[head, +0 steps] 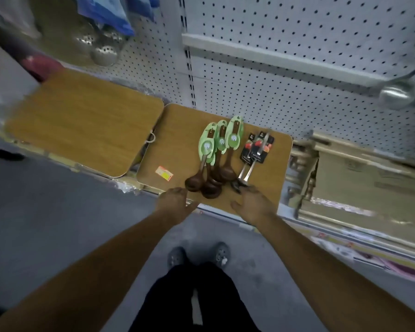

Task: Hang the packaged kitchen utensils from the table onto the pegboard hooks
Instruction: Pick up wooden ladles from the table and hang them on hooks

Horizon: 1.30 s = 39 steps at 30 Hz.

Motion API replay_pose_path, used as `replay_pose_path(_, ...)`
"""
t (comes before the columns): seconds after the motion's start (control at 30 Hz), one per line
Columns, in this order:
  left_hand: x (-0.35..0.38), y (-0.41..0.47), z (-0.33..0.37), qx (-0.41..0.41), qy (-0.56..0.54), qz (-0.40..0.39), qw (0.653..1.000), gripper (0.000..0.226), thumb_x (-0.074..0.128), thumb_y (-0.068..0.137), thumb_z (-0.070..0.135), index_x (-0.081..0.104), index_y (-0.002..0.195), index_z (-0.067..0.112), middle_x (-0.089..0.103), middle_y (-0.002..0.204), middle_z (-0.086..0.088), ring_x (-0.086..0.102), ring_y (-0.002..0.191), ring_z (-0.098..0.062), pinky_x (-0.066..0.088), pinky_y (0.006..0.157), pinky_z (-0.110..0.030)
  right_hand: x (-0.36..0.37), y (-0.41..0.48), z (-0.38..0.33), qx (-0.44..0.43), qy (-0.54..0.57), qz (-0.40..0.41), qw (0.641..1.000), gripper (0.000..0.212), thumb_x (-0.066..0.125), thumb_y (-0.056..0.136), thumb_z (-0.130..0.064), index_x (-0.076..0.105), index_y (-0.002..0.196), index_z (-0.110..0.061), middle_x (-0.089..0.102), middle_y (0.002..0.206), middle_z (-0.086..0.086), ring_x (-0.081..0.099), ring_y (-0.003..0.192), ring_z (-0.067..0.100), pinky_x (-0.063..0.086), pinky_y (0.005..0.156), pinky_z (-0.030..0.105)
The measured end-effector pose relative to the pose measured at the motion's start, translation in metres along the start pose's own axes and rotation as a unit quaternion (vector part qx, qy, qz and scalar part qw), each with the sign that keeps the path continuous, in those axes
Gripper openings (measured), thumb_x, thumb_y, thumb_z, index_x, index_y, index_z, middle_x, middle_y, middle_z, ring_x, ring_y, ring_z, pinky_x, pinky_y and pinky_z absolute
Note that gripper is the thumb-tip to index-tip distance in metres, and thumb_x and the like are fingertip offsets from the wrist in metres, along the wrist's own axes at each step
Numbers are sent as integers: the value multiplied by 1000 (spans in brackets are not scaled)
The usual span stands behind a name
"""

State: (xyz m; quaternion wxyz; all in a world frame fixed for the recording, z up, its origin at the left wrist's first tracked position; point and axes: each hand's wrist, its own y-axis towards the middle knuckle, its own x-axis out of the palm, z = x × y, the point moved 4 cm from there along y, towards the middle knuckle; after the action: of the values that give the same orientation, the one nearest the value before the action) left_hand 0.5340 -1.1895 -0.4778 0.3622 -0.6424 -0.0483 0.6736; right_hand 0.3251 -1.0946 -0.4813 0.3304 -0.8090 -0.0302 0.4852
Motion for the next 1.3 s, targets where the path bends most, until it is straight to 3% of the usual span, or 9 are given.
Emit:
replay_pose_path(0.07,2,25,-1,6,-3,5,1000,62,46,94,59,55,130,9,60,130,-11,54,119,-30,44,97,-35,-1,20,1,4,3,0,1000,56,54,95,-44,46,144,-17,51,145,11,53,126,32,48,95,35)
replay_pose_path(0.17,-3,66,1,22,-18,21,999,58,49,94,56,54,132,13,59,131,-9,53,120,-29,44,96,-36,-6,55,1,12,-5,24,1000,41,53,97,-44,59,121,-11,64,119,14,61,107,34,49,80,35)
replay_pose_path(0.27,-8,106,4,37,-21,9,999,57,51,95,50,49,138,12,54,139,-11,48,127,-30,41,102,-37,-6,90,6,22,-16,35,999,43,54,96,-47,58,119,-11,65,113,14,62,103,34,44,73,33)
replay_pose_path(0.43,12,157,-8,39,-42,-34,998,58,53,94,50,46,139,15,53,138,-10,47,127,-29,46,99,-40,10,138,6,46,-2,15,999,50,54,96,-48,52,132,-12,61,124,14,60,112,34,48,80,36)
replay_pose_path(0.6,23,187,-12,-2,-193,-32,981,43,63,93,23,56,132,7,59,131,-16,54,120,-33,42,98,-35,22,179,13,133,169,11,977,42,62,95,-38,59,124,-9,64,119,14,60,110,32,38,76,30)
replay_pose_path(0.8,57,212,-25,-43,-340,-19,939,35,76,82,27,68,115,18,69,105,-1,62,100,-18,47,88,-28,33,216,17,194,231,31,953,30,65,89,-33,73,105,-8,71,101,11,66,97,30,44,73,29)
replay_pose_path(0.93,67,225,-20,-35,-361,-4,932,29,76,82,31,71,107,18,73,97,1,65,91,-17,50,83,-29,38,233,17,219,219,64,949,33,62,91,-37,72,101,-7,70,94,11,66,88,29,46,69,31)
replay_pose_path(1.1,73,239,-22,-33,-333,22,942,18,74,82,27,73,97,18,74,92,0,66,90,-20,53,84,-34,47,239,4,236,187,116,947,32,62,90,-37,66,108,-11,70,104,13,67,98,34,57,85,46)
replay_pose_path(1.3,68,233,-52,-47,-370,18,928,21,81,76,18,73,92,9,71,85,-1,64,79,-16,48,74,-21,43,239,7,245,292,115,917,27,77,84,-28,73,99,-5,73,104,12,67,101,30,55,89,40)
